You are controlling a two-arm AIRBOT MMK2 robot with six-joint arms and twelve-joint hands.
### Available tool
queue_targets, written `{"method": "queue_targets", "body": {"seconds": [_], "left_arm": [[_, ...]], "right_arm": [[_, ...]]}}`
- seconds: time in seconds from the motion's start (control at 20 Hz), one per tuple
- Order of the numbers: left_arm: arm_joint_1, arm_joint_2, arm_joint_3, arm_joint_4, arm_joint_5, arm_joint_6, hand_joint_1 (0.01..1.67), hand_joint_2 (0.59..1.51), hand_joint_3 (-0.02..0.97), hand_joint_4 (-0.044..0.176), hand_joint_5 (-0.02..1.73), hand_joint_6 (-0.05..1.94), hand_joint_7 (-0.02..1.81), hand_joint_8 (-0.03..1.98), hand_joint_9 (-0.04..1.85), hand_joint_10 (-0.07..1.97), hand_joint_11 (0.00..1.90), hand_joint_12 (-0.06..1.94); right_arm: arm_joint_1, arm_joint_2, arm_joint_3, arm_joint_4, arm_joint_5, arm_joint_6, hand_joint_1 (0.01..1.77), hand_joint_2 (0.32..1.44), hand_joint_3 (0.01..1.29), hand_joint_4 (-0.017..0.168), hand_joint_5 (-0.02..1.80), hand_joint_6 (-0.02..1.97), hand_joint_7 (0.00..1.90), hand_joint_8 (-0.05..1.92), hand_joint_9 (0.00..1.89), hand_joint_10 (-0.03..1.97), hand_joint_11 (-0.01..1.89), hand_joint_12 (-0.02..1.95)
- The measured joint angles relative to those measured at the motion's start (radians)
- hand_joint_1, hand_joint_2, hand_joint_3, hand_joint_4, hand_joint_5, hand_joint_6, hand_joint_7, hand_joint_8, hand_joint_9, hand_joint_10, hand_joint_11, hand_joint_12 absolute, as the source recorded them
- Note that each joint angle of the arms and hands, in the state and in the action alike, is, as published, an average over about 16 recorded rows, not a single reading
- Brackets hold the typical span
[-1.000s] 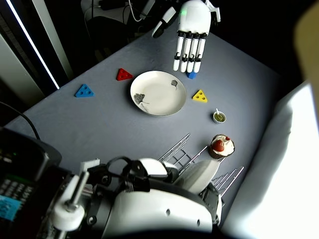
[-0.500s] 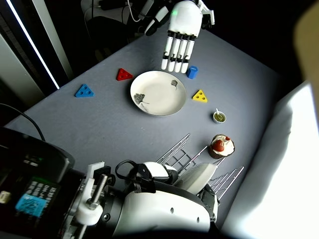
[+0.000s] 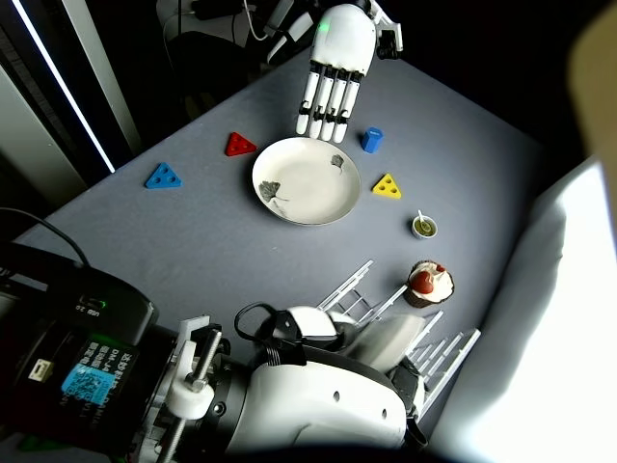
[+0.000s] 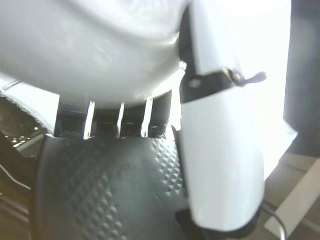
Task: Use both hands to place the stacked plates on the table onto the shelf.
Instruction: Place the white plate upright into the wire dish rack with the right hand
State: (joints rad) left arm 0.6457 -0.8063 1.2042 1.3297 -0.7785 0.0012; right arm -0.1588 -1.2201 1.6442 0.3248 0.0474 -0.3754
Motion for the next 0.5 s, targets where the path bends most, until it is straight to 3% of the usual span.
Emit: {"method": "queue_targets", "body": {"seconds": [0.3,0.5], "left_arm": [[0.021,-0.014,-0.006,-0.012,0.038,0.000,0.11,0.946,-0.007,0.001,0.15,0.02,0.17,0.01,0.17,0.01,0.17,0.01],[0.037,-0.025,-0.006,-0.023,0.055,0.000,0.11,0.948,-0.007,0.000,0.14,0.02,0.16,0.01,0.17,0.01,0.17,0.01]], "right_arm": [[-0.002,0.004,-0.009,-0.019,0.016,0.015,1.12,0.97,0.02,-0.004,0.76,0.13,0.83,0.00,0.93,0.01,0.99,0.33],[-0.002,0.009,-0.021,-0.047,0.039,0.022,1.05,0.95,0.02,-0.004,0.71,0.01,0.79,0.01,0.87,0.00,0.95,0.28]]}}
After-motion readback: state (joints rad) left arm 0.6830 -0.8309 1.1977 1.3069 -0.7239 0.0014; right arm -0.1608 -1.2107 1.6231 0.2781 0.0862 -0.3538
